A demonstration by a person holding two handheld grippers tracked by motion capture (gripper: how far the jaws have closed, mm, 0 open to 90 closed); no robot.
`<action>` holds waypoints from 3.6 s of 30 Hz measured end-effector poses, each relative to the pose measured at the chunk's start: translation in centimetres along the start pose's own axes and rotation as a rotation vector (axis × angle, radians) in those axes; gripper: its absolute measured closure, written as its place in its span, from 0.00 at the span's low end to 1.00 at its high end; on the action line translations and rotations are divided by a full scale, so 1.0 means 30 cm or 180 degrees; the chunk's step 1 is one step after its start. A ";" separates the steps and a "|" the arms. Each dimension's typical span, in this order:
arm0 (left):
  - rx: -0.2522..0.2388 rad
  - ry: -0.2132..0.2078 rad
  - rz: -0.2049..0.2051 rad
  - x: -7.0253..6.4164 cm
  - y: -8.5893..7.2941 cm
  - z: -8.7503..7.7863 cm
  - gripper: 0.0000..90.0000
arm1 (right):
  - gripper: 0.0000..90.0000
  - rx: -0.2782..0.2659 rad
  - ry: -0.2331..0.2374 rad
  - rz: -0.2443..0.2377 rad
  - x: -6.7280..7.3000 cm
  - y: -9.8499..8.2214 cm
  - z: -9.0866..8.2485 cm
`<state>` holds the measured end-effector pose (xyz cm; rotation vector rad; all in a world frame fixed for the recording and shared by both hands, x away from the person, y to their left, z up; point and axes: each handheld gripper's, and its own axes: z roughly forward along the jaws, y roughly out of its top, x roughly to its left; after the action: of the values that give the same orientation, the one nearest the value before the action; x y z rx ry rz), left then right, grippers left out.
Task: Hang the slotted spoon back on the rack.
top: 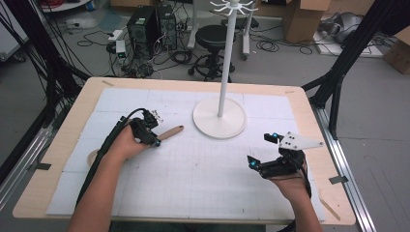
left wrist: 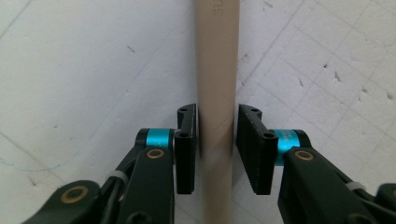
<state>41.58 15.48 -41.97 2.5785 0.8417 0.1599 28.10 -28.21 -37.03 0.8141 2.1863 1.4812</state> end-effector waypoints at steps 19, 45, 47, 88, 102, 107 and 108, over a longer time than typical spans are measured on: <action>-0.0284 0.0125 0.0138 -0.020 -0.001 -0.128 0.82 | 0.00 0.0025 -0.0018 0.0017 -0.003 -0.006 0.005; -0.1260 -0.0039 0.0060 -0.005 -0.026 -0.406 0.82 | 0.00 0.0029 -0.0004 0.0018 0.003 -0.005 0.008; -0.1322 -0.0049 0.0050 -0.003 -0.030 -0.420 0.82 | 0.00 0.0029 -0.0003 0.0019 0.003 -0.005 0.008; -0.1978 -0.0303 0.0300 -0.032 0.094 -0.615 0.82 | 0.00 0.0003 0.0008 0.0032 0.000 -0.005 0.005; -0.1993 -0.0336 0.0445 -0.044 0.226 -0.664 0.82 | 0.00 -0.0013 0.0009 0.0059 -0.005 -0.006 0.000; -0.2005 -0.0332 0.0430 -0.046 0.264 -0.672 0.82 | 0.00 -0.0014 0.0016 0.0044 -0.008 -0.007 0.002; -0.1997 -0.0323 0.0438 -0.045 0.272 -0.675 0.82 | 0.00 -0.0005 0.0022 0.0061 -0.007 -0.007 0.002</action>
<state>40.12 15.96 -20.16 2.0282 0.4747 0.2805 28.23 -28.36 -37.26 0.8329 2.1880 1.4970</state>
